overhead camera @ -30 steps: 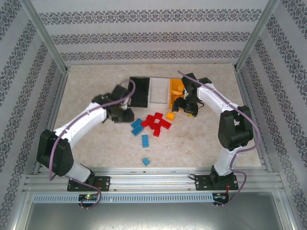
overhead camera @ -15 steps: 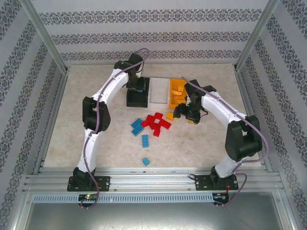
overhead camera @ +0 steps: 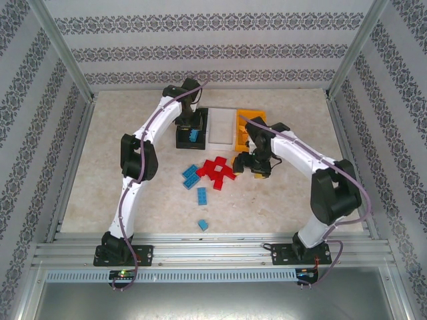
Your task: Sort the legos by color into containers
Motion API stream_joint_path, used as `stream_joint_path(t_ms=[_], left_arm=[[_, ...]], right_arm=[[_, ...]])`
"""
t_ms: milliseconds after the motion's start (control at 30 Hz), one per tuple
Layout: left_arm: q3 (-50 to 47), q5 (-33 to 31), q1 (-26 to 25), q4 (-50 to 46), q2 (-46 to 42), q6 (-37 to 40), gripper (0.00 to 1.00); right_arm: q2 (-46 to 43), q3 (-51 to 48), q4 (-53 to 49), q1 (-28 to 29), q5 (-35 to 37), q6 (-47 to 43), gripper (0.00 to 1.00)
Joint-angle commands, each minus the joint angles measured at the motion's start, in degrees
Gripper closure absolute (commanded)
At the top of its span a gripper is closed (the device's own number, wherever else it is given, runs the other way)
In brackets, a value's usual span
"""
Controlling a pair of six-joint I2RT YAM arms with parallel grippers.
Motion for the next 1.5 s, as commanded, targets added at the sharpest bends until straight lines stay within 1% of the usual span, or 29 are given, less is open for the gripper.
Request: stream_joint_path(t_ms=[0, 67, 200, 300, 400, 600, 633, 767, 867, 967, 1067, 1133, 1233, 1467], left_arm=[[1.2, -0.99, 0.68, -3.55, -1.99, 0.48, 0.5], [0.7, -1.18, 0.7, -3.88, -3.63, 0.47, 0.45], [-1.0, -0.74, 0.57, -4.26, -7.81, -0.05, 0.41], [-6.15, -0.68, -0.13, -2.99, -13.65, -0.24, 0.39], [-15.61, -0.78, -1.2, 0.27, -21.2, -0.88, 0.37], [-42.33, 1.98, -2.25, 11.4, -38.98, -5.55, 0.33], [-46.92, 2.31, -2.47, 13.46, -42.02, -6.37, 0.31], [-62.64, 1.92, -2.95, 20.83, -52.64, -8.58, 0.15], [-72.64, 1.34, -2.91, 27.25, -60.07, -9.92, 0.0], [-80.5, 0.28, -2.86, 34.59, -66.44, -11.35, 0.0], [-85.45, -1.08, -2.73, 40.53, -71.29, -12.12, 0.0], [-87.12, -2.27, -2.6, 42.89, -73.17, -12.09, 0.0], [-87.8, -4.28, -2.47, 43.53, -74.45, -12.07, 0.0], [-87.02, -4.04, -2.21, 43.42, -73.48, -10.87, 0.0]], right_arm=[[4.43, 4.79, -0.75, -0.13, 1.33, 0.86, 0.25], [7.03, 7.11, -1.49, -0.2, 2.57, 2.32, 0.24], [10.73, 10.82, -1.7, -0.3, 4.04, 3.45, 0.24], [13.59, 14.12, -2.78, -0.3, 6.01, 3.88, 0.23], [15.96, 16.88, -3.36, -0.22, 7.24, 4.52, 0.23], [19.75, 21.46, -3.9, 0.0, 8.71, 5.68, 0.24], [20.31, 22.04, -4.02, 0.16, 8.93, 5.82, 0.24], [22.46, 23.9, -4.05, 0.5, 9.52, 6.25, 0.26], [23.83, 24.82, -3.82, 0.51, 9.46, 6.73, 0.27], [24.73, 25.25, -3.82, 0.57, 9.28, 6.93, 0.28], [25.38, 25.1, -3.98, 0.68, 9.52, 7.16, 0.3], [25.81, 24.86, -3.76, 0.68, 9.52, 7.34, 0.3], [26.16, 23.96, -3.04, 0.78, 9.15, 7.68, 0.31], [27.32, 23.65, -2.42, 0.76, 8.96, 7.7, 0.36]])
